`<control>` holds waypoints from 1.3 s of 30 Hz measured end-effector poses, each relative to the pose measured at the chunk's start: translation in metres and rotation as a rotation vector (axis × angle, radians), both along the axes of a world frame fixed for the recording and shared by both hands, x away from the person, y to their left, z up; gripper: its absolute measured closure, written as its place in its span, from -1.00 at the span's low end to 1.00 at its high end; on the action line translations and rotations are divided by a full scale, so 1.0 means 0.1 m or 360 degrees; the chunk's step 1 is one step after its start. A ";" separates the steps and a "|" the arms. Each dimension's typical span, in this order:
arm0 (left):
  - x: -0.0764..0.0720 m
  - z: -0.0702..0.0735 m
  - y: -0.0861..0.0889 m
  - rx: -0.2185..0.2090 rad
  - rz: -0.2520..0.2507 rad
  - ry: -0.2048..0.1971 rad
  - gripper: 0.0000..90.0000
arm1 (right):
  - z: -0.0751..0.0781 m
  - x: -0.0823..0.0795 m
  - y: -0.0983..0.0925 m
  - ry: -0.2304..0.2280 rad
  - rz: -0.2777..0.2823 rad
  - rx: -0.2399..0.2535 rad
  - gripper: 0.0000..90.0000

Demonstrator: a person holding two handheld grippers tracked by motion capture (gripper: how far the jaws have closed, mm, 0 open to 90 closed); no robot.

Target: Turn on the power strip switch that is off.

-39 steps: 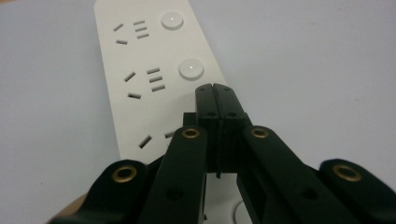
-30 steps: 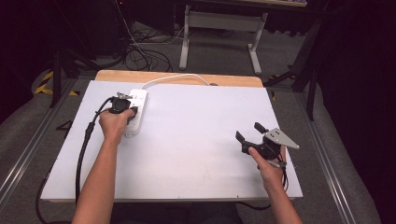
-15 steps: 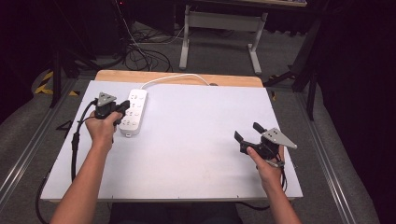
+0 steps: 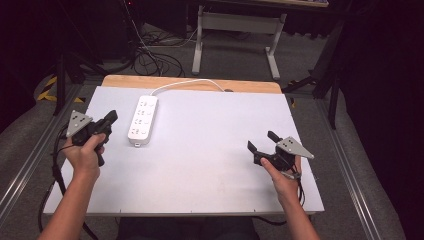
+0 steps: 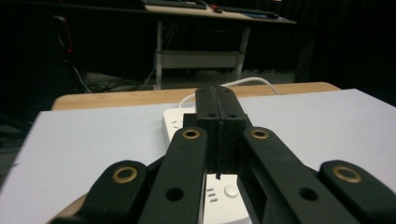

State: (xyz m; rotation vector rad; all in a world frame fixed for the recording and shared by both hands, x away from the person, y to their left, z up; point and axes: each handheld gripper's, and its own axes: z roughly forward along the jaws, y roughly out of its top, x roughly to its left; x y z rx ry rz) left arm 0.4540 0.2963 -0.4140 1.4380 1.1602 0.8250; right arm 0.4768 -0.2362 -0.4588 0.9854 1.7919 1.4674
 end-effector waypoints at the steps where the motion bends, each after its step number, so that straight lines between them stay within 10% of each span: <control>1: -0.07 0.00 0.02 0.0003 0.0019 -0.0023 1.00 | 0.00 0.00 0.00 0.0000 0.0000 0.0000 -0.71; 13: -0.61 -0.07 0.27 0.0039 0.0172 -0.0222 1.00 | 0.00 -0.03 0.02 -0.0001 0.0004 -0.0016 -0.70; 26: -0.63 -0.10 0.27 0.0070 0.0180 -0.0245 1.00 | 0.01 -0.05 0.01 -0.0004 0.0007 -0.0010 -0.70; 31: -0.63 -0.11 0.31 0.0040 0.0223 -0.0260 0.76 | 0.00 -0.05 0.01 -0.0009 0.0010 -0.0023 -0.70; 39: -0.64 -0.12 0.37 -0.0037 0.0228 -0.0252 -0.36 | 0.00 -0.04 0.02 -0.0005 0.0013 -0.0019 -0.70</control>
